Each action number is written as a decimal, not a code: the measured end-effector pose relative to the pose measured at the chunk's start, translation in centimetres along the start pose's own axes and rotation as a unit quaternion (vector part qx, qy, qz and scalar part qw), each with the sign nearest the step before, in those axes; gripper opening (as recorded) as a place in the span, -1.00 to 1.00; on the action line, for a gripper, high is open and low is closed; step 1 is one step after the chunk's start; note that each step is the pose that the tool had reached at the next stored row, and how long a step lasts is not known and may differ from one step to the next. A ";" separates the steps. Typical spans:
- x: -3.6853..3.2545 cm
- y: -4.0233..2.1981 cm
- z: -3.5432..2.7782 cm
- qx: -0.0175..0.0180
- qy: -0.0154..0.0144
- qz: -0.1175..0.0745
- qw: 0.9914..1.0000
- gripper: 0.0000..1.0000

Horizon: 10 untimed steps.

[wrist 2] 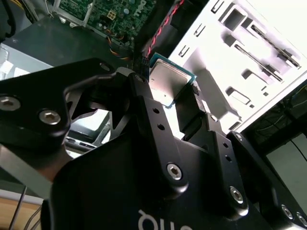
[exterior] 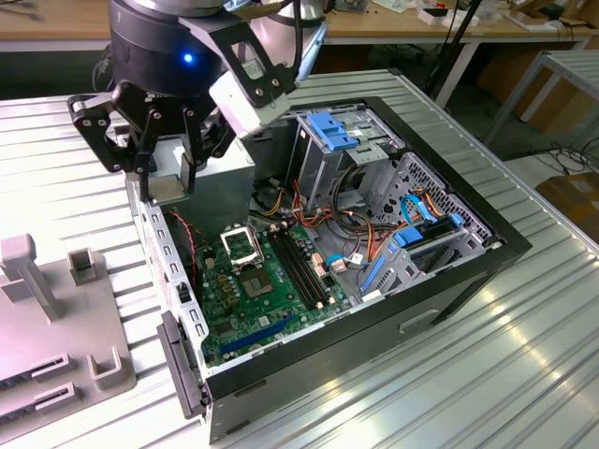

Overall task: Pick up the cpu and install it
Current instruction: 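Pick up the cpu and move it towards the insertion slot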

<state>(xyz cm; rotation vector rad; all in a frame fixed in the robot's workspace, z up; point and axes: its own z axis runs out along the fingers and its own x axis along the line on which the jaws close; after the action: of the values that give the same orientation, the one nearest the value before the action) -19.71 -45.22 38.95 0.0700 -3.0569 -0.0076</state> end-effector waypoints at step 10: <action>-4.15 -0.19 -0.13 0.000 0.000 0.000 1.000 -0.06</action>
<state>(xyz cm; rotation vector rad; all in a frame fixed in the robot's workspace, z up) -15.57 -45.22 38.73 0.0698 -3.0569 -0.0062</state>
